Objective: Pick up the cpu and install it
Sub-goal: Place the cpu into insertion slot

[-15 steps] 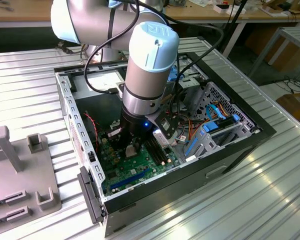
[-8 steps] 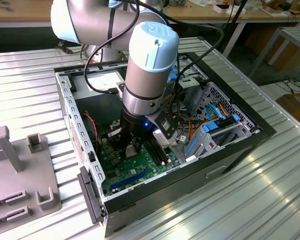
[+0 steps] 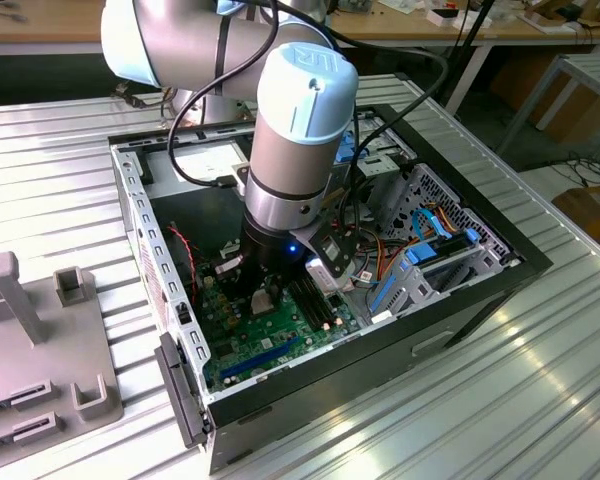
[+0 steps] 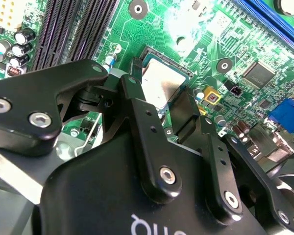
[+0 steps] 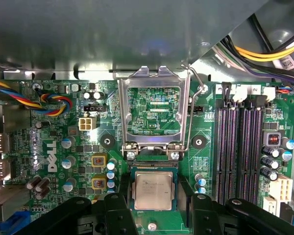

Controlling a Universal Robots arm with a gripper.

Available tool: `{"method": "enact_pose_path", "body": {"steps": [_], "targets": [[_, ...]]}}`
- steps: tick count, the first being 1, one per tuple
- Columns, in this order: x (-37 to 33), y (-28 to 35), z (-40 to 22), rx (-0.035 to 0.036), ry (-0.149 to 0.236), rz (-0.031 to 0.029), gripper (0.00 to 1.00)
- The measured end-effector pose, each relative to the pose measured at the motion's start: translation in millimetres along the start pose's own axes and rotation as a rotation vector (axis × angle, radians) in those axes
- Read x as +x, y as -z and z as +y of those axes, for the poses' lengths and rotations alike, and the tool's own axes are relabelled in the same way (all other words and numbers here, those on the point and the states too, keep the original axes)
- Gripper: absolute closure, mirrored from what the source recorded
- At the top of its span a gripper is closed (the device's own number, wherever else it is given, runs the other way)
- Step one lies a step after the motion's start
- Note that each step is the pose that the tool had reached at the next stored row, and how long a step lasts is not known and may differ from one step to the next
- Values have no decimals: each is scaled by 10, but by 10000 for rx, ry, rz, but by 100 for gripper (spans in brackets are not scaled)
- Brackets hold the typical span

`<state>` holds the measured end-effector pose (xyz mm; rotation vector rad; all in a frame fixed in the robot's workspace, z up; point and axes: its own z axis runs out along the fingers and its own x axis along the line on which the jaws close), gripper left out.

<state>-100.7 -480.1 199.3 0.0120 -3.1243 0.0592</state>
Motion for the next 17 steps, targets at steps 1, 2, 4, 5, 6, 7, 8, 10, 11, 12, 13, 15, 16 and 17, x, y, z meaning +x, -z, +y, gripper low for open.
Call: {"method": "enact_pose_path", "body": {"steps": [1,2,4,5,6,7,8,10,11,12,13,15,16,17], "targets": [[0,0,1,-2,2,1,53],[0,-2,3,-6,8,0,53],[0,-4,4,-8,14,-1,53],[0,-5,5,-8,19,0,53],[0,-6,5,-8,27,0,53],[0,-7,5,-7,38,0,53],[0,-9,5,-6,48,-1,53],[0,-16,5,-7,52,-1,53],[0,-21,5,-5,52,-1,53],[0,-31,5,-5,53,0,53],[0,-38,5,-7,53,-1,53],[0,-45,6,-10,52,-2,53],[-1,-48,7,-12,52,-2,53],[-1,-47,7,-12,52,-2,53]]}}
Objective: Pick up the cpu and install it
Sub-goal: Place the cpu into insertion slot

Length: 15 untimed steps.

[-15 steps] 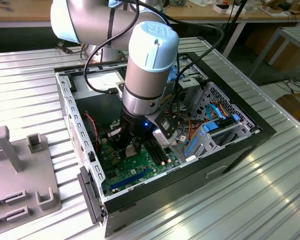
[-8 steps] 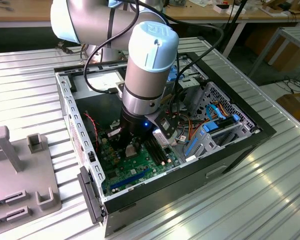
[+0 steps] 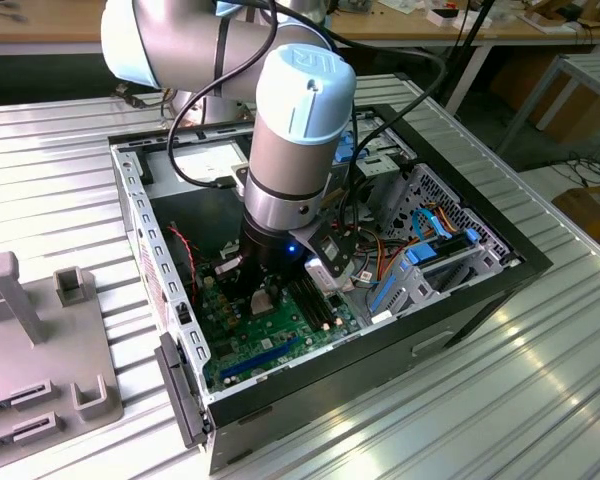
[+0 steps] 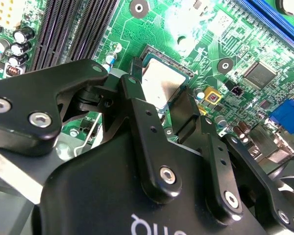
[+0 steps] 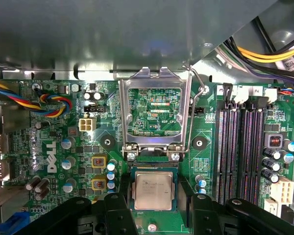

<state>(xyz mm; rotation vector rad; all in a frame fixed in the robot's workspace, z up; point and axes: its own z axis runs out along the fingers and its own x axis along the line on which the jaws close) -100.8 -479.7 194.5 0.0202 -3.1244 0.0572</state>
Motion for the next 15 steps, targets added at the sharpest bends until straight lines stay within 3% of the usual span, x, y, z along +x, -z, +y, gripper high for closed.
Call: {"method": "enact_pose_path", "body": {"steps": [15], "targets": [[0,27,-1,-2,-1,-1,53]]}}
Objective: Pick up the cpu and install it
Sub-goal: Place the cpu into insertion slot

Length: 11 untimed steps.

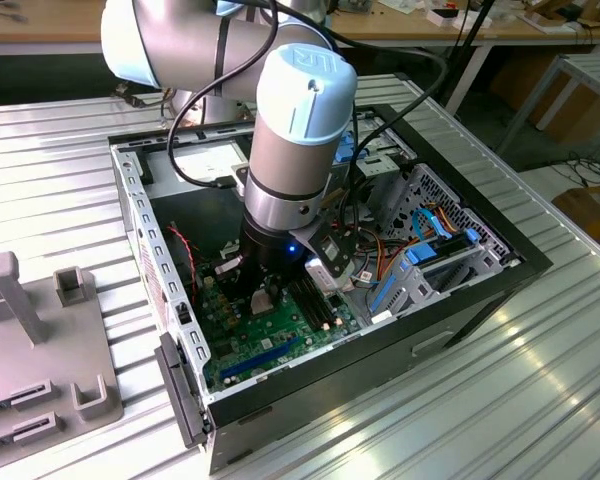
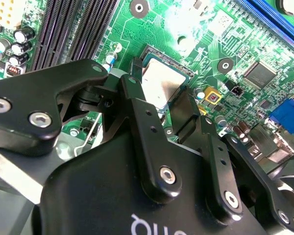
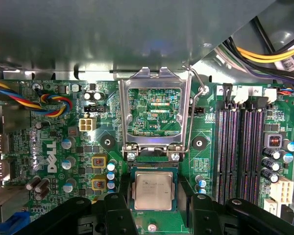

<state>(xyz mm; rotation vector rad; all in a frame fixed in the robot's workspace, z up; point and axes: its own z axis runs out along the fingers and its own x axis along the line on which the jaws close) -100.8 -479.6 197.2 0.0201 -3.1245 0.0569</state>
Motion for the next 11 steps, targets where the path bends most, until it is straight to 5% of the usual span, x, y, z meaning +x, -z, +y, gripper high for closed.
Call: {"method": "enact_pose_path", "body": {"steps": [11], "targets": [[1,37,-1,-2,4,-2,53]]}}
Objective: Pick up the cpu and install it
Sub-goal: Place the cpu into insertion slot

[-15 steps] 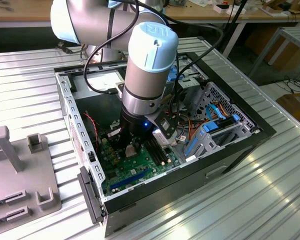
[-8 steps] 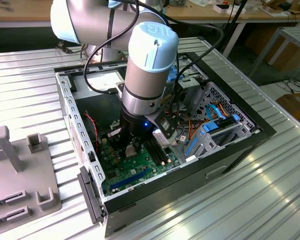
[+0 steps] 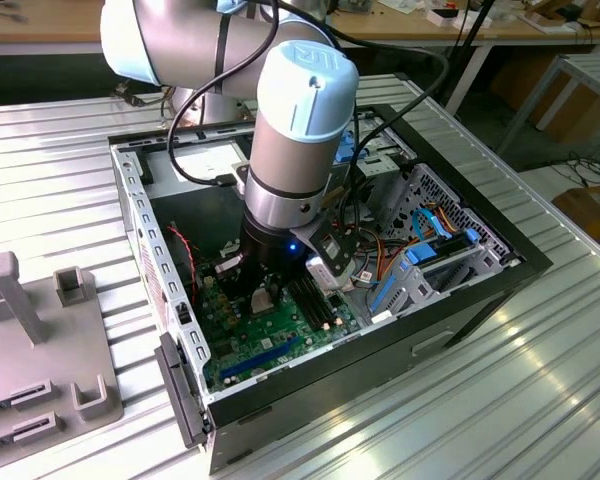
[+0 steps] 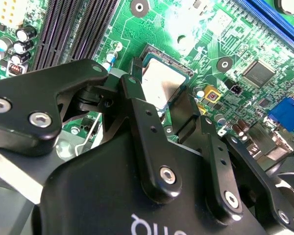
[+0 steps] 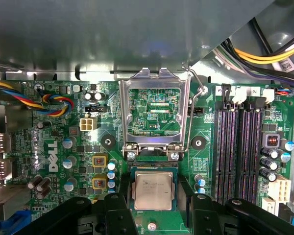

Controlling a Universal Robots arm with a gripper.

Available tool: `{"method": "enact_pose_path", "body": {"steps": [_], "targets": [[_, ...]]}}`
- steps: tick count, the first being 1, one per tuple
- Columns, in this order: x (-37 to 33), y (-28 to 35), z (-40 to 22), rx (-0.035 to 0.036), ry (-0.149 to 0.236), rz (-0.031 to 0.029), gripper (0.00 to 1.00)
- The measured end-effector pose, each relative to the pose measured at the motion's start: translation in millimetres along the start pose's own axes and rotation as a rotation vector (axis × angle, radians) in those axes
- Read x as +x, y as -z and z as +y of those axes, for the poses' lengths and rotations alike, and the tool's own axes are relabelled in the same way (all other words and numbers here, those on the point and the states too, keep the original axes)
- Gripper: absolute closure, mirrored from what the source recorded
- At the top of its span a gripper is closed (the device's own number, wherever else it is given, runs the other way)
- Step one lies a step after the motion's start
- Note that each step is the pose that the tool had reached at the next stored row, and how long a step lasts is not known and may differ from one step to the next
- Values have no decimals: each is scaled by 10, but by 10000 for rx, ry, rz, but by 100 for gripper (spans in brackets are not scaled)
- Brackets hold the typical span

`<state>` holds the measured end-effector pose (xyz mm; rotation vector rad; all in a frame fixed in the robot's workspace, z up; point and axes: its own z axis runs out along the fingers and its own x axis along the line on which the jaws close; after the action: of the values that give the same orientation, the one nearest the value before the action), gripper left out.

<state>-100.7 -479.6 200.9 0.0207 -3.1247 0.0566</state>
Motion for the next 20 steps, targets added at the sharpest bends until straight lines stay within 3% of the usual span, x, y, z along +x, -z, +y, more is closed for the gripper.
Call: {"method": "enact_pose_path", "body": {"steps": [11,20], "targets": [[1,-3,-4,-2,0,2,53],[0,-27,-4,-46,1,1,53]]}}
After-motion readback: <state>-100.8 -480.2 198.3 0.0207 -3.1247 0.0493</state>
